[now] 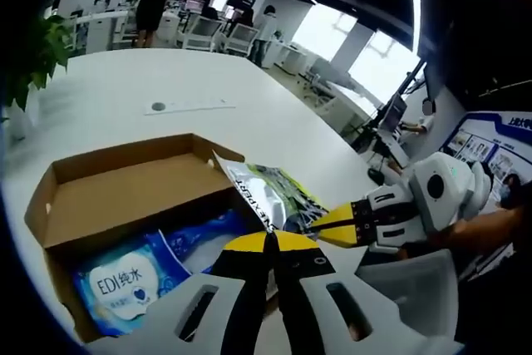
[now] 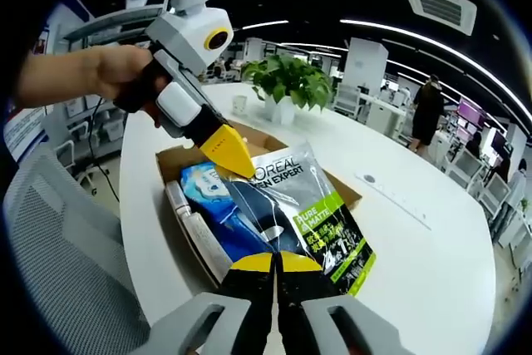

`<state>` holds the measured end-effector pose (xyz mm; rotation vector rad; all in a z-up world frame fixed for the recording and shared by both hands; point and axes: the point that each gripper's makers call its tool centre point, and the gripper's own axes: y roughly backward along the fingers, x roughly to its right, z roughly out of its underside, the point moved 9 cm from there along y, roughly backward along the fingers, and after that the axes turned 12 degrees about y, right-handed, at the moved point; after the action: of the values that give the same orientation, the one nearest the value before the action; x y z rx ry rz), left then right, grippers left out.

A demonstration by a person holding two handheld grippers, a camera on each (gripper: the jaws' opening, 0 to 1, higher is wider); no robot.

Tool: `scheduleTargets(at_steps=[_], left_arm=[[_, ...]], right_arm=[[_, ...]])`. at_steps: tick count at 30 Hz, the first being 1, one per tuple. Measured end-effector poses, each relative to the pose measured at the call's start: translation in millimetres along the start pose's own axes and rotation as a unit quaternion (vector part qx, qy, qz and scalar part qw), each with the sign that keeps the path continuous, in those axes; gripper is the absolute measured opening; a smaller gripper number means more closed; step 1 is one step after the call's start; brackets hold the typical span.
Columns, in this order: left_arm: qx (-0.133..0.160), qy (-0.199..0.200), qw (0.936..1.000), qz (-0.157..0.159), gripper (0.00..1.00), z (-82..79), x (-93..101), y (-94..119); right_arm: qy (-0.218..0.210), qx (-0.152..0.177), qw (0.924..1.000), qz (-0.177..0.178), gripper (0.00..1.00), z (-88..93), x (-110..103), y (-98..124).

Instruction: Operate the shoe box by opening the lid, removing the specified soft item, and placing it in the target area until the item is outside and the box remains undamaged.

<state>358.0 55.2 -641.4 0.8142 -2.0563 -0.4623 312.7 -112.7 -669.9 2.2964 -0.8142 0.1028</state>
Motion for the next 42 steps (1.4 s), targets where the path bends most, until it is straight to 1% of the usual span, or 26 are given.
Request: scheduleTargets(at_steps=[10,15,22,30,42], left_arm=[[-0.022,-0.022,0.9995,-0.010,0.00,2.8,6.6,-19.6],[-0.036,-0.037,0.9985,-0.016,0.00,1.4,11.0,-32.4],[-0.051,-0.045,0.9974,-0.021,0.00,0.2,13.3,-49.8],[-0.059,-0.037,0.9973,-0.023,0.00,3.0,14.1,-64.8],[-0.074,-0.035,0.9961,-0.032,0.00,8.9,12.3,-83.6]], right_arm=[[-0.010,-0.013,0.9999,-0.003,0.00,18.4,6.8,2.6],[-0.015,-0.018,0.9997,-0.005,0.00,27.7,10.8,3.2],[-0.017,-0.026,0.9995,-0.006,0.00,41.2,19.8,2.7],[-0.020,-0.034,0.9991,-0.012,0.00,55.3,26.9,0.5],[-0.016,-0.040,0.9988,-0.023,0.00,75.6,29.1,-7.0]])
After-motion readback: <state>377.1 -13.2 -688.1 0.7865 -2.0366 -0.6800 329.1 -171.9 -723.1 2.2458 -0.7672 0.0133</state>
